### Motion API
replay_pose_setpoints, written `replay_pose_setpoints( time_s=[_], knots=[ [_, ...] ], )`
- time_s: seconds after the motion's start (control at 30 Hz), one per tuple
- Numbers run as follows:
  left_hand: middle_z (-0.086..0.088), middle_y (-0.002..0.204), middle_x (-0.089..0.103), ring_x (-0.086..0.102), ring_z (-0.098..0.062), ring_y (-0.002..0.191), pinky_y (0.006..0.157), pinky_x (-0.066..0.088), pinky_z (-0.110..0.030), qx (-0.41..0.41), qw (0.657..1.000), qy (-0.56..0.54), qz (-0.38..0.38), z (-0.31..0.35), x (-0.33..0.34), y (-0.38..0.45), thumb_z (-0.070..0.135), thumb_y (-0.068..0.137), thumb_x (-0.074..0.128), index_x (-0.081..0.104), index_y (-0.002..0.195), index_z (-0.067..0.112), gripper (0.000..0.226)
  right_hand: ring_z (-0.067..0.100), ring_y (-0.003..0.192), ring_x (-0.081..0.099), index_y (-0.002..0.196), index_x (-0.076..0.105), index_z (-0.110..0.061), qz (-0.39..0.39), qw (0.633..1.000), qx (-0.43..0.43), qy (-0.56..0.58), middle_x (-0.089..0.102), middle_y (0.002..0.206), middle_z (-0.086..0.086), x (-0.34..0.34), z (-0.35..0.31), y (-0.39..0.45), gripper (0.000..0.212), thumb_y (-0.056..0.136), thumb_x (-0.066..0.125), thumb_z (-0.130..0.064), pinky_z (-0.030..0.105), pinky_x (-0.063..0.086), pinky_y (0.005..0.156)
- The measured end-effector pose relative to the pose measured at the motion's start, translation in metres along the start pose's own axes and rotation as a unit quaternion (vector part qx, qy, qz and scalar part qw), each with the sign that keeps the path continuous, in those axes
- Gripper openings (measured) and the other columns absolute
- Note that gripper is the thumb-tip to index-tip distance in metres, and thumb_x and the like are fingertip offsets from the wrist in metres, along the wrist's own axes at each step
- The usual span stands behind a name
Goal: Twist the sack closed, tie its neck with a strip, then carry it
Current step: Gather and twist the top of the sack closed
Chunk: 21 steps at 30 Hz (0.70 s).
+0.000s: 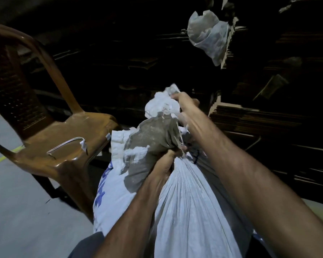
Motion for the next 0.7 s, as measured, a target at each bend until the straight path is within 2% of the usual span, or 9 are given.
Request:
replay_pose_setpoints(
  time_s=[0.07,0.13,0.23,0.3,0.4,0.5,0.57,0.63,0.7],
  knots=[
    [-0.025,0.124,0.073,0.067,-0.04,0.122,0.116,0.048,-0.053,0.001,0.999,-0.05,-0.004,0.005,0.003,-0.003,0.009,0.089,0.072,0.076,0.115,-0.004,0.03,0.037,0.096,0.076,0.119,0.052,0.005,-0.022,0.997,0.054,0.04,0.071,0.112,0.027,-0.004,0.021,0.024,0.044,0.083,0.076,0.001,0.055,0.066,0.074],
    [-0.017,0.106,0.077,0.072,-0.031,0.108,0.111,0.053,-0.045,-0.001,0.996,-0.094,-0.005,0.006,0.004,-0.001,0.005,0.085,0.074,0.076,0.11,-0.004,0.027,0.033,0.092,0.078,0.131,0.058,0.003,-0.048,0.997,0.055,0.025,0.076,0.113,0.025,-0.015,0.036,0.037,0.043,0.091,0.072,-0.005,0.045,0.066,0.063],
    [-0.01,0.089,0.075,0.071,-0.027,0.091,0.106,0.052,-0.042,-0.009,0.991,-0.122,-0.057,0.008,0.016,-0.003,0.013,0.089,0.072,0.074,0.094,0.003,0.012,0.026,0.11,0.066,0.136,0.066,-0.007,-0.111,0.989,0.0,-0.098,0.072,0.135,0.017,-0.035,0.049,0.022,0.046,0.109,0.052,-0.042,0.042,0.055,0.086],
    [-0.014,0.089,0.074,0.069,-0.031,0.091,0.103,0.052,-0.046,-0.041,0.991,-0.116,-0.051,0.005,0.019,-0.006,0.017,0.091,0.073,0.074,0.093,0.003,0.014,0.028,0.126,0.064,0.136,0.07,-0.016,-0.188,0.951,-0.06,-0.239,0.068,0.143,0.014,-0.047,0.064,0.002,0.075,0.102,0.037,-0.074,0.05,0.048,0.109],
    [-0.02,0.091,0.073,0.071,-0.033,0.084,0.081,0.062,-0.043,-0.06,0.988,-0.137,-0.024,0.003,0.014,-0.002,0.024,0.091,0.073,0.077,0.093,0.002,0.022,0.029,0.113,0.068,0.114,0.074,-0.02,-0.284,0.839,-0.135,-0.445,0.075,0.12,0.008,-0.053,0.099,-0.021,0.097,0.077,0.036,-0.101,0.054,0.046,0.113],
    [-0.009,0.08,0.074,0.073,-0.02,0.065,0.077,0.057,-0.035,-0.01,0.995,-0.092,0.039,0.008,-0.005,-0.002,0.024,0.098,0.067,0.08,0.076,0.008,0.029,0.017,0.145,0.048,0.145,0.054,-0.024,-0.306,0.735,-0.225,-0.562,0.057,0.15,-0.002,-0.045,0.103,-0.051,0.102,0.07,0.05,-0.094,0.041,0.008,0.134],
    [0.004,0.072,0.077,0.075,-0.006,0.063,0.064,0.058,-0.023,0.022,0.995,-0.077,0.062,0.01,-0.018,-0.005,0.015,0.103,0.057,0.08,0.08,0.012,0.032,0.013,0.159,0.025,0.154,0.045,-0.022,-0.326,0.709,-0.257,-0.57,0.042,0.162,-0.005,-0.034,0.099,-0.073,0.11,0.067,0.067,-0.085,0.027,-0.008,0.128],
    [0.0,0.092,0.078,0.076,-0.01,0.083,0.07,0.061,-0.026,0.028,0.994,-0.066,0.087,0.008,-0.03,-0.008,0.022,0.1,0.063,0.08,0.095,0.012,0.02,0.015,0.16,0.019,0.159,0.039,-0.019,-0.342,0.702,-0.255,-0.571,0.039,0.163,-0.006,-0.028,0.098,-0.084,0.113,0.07,0.081,-0.074,0.014,-0.01,0.117],
    [-0.005,0.112,0.075,0.073,-0.019,0.104,0.085,0.064,-0.038,0.011,0.994,-0.064,0.086,0.004,-0.035,-0.009,0.034,0.091,0.074,0.083,0.102,0.015,0.024,0.02,0.155,0.031,0.157,0.04,-0.017,-0.343,0.709,-0.247,-0.564,0.047,0.161,0.001,-0.025,0.097,-0.088,0.107,0.074,0.085,-0.066,0.011,0.001,0.114]
  ],
)
Point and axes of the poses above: each hand's wrist, its own y-axis towards the middle knuckle, its own x-axis out of the palm, z = x × y, the point moved 10 cm from there along y, towards the middle knuckle
